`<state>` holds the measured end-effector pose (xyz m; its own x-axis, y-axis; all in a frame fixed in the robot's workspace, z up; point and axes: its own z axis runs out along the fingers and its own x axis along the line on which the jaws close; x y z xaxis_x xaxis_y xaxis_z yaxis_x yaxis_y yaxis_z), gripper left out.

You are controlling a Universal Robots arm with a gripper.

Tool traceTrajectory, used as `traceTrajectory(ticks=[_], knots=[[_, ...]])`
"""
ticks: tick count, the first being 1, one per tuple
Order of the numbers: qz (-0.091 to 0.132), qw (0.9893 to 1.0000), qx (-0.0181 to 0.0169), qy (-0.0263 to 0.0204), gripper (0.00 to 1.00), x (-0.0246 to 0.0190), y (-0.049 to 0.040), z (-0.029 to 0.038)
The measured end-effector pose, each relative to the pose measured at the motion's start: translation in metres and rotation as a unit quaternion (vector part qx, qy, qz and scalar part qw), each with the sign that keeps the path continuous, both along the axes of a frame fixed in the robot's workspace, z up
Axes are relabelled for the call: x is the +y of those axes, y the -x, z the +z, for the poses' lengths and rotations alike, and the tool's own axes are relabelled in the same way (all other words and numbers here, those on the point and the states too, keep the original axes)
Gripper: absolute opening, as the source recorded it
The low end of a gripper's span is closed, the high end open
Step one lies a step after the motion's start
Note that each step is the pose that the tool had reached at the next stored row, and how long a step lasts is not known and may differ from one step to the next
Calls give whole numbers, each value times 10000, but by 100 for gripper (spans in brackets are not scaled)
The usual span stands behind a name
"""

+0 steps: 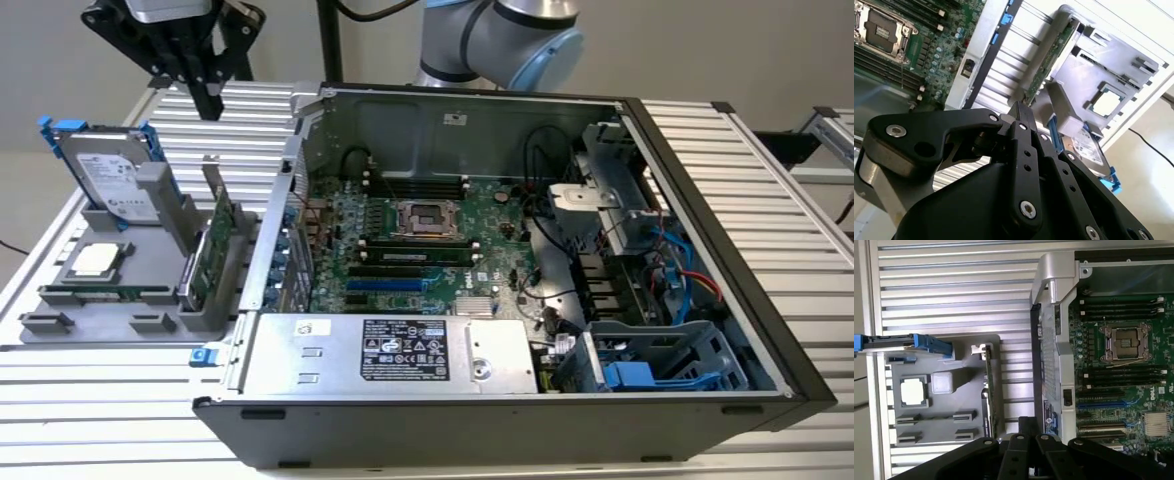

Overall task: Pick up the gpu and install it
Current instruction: 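Reach for the gpu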

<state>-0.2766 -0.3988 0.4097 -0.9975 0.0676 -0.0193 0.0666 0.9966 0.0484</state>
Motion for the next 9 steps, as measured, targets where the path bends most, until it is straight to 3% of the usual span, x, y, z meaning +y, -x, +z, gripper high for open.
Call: traceTrajectory(ticks=[9], knots=[[1,10000,0,0,0,0,154,0]])
